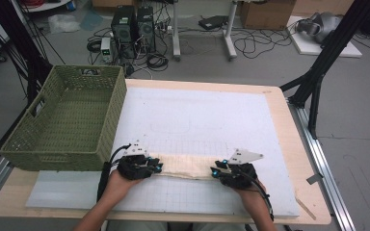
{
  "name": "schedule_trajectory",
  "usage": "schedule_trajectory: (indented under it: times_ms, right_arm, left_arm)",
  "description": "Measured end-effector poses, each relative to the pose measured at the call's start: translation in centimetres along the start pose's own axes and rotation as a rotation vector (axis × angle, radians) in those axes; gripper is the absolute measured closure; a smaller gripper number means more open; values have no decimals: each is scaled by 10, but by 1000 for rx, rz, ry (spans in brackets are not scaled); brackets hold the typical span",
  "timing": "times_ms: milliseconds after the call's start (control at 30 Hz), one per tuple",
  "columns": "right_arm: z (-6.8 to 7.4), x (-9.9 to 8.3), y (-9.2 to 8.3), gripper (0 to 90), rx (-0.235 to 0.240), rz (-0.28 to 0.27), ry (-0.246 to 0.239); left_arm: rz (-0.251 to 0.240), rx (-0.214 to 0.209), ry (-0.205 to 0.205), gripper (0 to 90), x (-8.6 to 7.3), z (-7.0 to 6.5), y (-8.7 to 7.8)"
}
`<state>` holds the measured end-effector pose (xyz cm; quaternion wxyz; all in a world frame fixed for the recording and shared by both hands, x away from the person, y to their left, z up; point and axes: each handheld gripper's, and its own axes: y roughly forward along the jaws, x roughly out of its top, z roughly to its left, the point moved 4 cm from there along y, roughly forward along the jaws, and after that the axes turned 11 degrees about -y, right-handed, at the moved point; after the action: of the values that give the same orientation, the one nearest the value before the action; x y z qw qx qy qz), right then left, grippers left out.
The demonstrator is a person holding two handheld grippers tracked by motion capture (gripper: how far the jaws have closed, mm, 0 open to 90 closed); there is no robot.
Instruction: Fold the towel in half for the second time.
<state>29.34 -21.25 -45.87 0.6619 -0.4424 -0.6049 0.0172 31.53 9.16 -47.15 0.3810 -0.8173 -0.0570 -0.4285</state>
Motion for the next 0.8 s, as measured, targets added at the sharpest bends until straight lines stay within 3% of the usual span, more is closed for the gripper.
schedule_trajectory:
  times_ms: [67, 167, 300, 467, 600, 800]
  right_arm:
    - [-7, -11, -8, 685, -45, 40, 9]
    - [-13, -24, -14, 686, -72, 72, 14]
    - [-16, -29, -18, 676, -96, 85, -8]
    - [-15, -29, -25, 610, -102, 65, 6]
    - [-21, -30, -40, 550, -139, 11, 23]
    - [-35, -37, -59, 417, -231, -33, 87]
  left_arm:
    - [5, 1, 3, 714, -1, 0, -1]
    - [13, -4, 0, 719, -1, 0, -2]
    - [15, -5, -3, 721, -4, 0, -5]
    - [-9, -22, -22, 693, -4, 4, -10]
    - [-96, -35, -54, 616, 2, 10, -20]
    - [-245, 2, -79, 432, 11, 16, -32]
